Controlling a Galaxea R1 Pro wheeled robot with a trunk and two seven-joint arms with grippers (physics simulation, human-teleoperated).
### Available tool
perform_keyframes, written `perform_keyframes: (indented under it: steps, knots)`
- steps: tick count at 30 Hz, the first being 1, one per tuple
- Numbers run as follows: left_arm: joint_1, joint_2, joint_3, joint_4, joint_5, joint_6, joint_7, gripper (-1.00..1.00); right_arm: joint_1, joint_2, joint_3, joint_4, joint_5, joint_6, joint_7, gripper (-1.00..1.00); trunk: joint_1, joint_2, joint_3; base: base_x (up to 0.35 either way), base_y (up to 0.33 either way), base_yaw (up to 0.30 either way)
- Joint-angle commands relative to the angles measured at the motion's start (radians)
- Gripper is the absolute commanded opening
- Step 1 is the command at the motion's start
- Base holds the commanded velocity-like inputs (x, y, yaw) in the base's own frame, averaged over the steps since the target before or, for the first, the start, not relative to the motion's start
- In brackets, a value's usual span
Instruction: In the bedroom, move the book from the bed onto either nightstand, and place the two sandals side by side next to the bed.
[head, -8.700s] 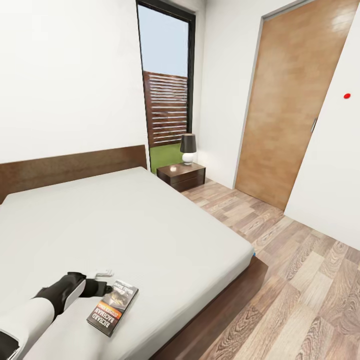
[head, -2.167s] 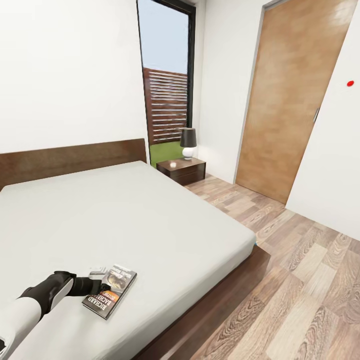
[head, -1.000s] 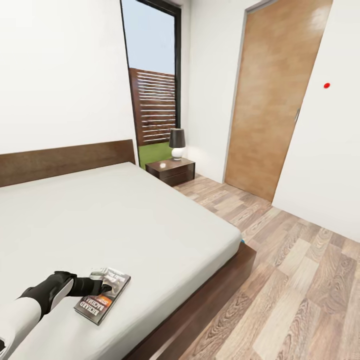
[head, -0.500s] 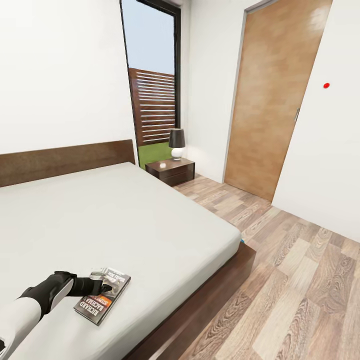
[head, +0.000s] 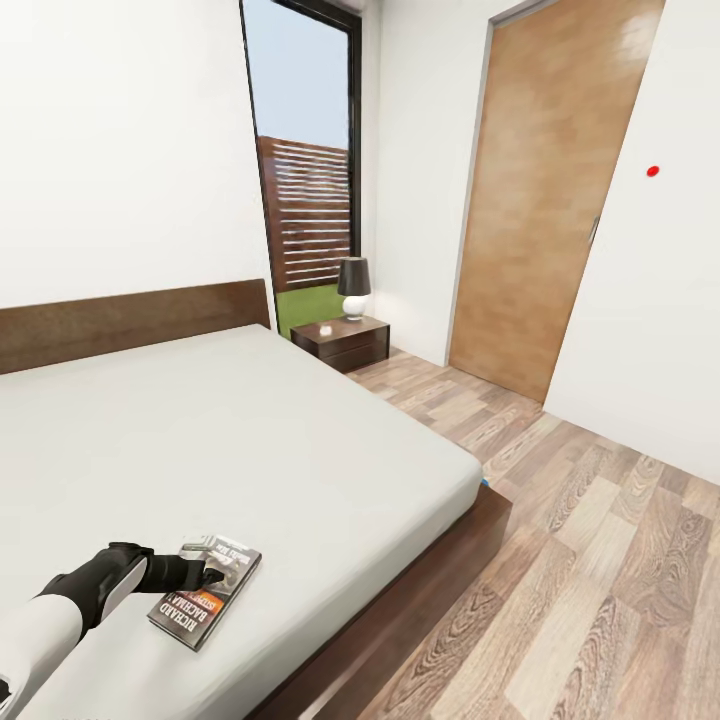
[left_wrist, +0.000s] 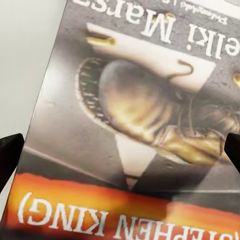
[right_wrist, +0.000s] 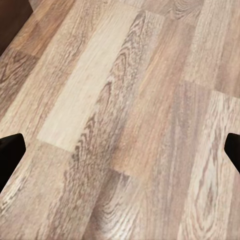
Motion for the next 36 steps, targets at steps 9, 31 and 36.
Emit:
perform_keyframes:
  steps: [9, 31, 36]
  knots:
    - [0.000, 0.001, -0.005, -0.002, 0.005, 0.006, 0.000, 1.00, -0.001, 0.001, -0.008, 0.001, 0.010, -0.004, 0.009, 1.00, 0.000, 0.000, -0.001, -0.052, 0.000, 0.000]
    - [0.000, 0.000, -0.005, -0.002, 0.004, 0.006, 0.001, 1.00, -0.001, 0.001, -0.008, 0.001, 0.011, -0.004, 0.009, 1.00, 0.000, 0.000, -0.001, -0.011, 0.000, 0.000]
    - [0.000, -0.001, -0.005, -0.002, 0.003, 0.006, 0.001, 1.00, -0.001, 0.001, -0.008, 0.001, 0.011, -0.004, 0.009, 1.00, 0.000, 0.000, -0.001, 0.000, -0.010, 0.000]
